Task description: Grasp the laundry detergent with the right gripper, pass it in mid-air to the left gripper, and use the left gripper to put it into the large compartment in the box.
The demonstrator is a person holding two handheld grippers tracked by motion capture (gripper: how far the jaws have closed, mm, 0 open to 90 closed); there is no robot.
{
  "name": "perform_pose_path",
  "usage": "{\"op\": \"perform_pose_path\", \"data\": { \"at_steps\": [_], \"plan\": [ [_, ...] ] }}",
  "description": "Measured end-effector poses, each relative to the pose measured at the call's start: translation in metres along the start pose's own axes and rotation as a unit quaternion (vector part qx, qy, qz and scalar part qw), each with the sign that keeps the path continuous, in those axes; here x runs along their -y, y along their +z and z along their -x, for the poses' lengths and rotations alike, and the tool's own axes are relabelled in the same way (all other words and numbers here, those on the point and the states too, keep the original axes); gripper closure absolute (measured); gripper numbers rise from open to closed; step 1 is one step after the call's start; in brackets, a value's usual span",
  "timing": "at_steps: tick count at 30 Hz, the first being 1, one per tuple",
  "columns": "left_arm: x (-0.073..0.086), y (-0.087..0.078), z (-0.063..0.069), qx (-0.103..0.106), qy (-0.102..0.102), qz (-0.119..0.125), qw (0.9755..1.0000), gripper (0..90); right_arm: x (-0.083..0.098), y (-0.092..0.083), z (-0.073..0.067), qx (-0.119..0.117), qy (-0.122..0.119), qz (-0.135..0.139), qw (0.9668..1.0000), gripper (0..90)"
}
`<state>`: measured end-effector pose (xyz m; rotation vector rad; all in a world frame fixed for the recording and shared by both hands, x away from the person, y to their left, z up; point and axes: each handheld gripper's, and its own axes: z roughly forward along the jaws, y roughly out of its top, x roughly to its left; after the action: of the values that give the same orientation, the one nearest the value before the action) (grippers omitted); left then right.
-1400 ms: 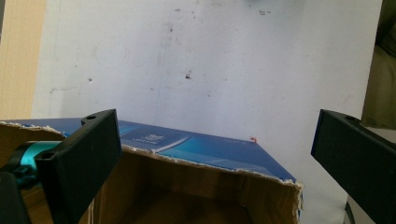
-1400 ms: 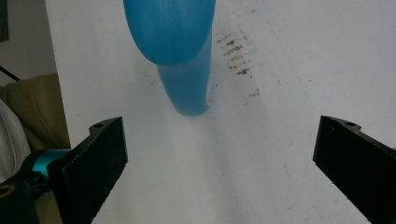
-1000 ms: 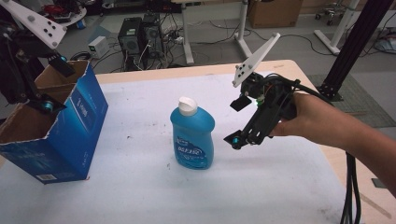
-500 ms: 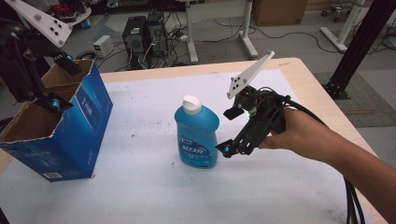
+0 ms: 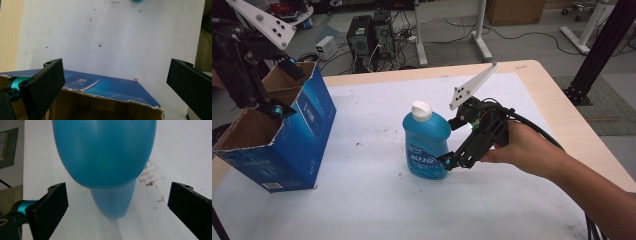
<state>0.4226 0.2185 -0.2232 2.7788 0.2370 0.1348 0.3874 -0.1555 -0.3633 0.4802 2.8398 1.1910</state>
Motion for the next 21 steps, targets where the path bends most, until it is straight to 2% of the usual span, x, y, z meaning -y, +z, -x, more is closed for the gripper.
{"op": "perform_pose_path", "data": {
  "at_steps": [6,12,21],
  "plan": [
    [-0.003,0.002,-0.001,0.001,0.003,0.002,1.0000,1.7,0.000,0.008,0.001,-0.001,0.009,0.018,0.9998,2.1],
    [-0.004,0.002,-0.002,0.000,0.005,0.002,1.0000,1.7,0.001,0.014,0.001,-0.001,0.008,0.034,0.9994,2.1],
    [-0.004,0.003,-0.002,0.000,0.001,0.005,1.0000,1.7,0.005,0.022,0.000,-0.007,0.016,0.064,0.9978,2.1]
  ]
}}
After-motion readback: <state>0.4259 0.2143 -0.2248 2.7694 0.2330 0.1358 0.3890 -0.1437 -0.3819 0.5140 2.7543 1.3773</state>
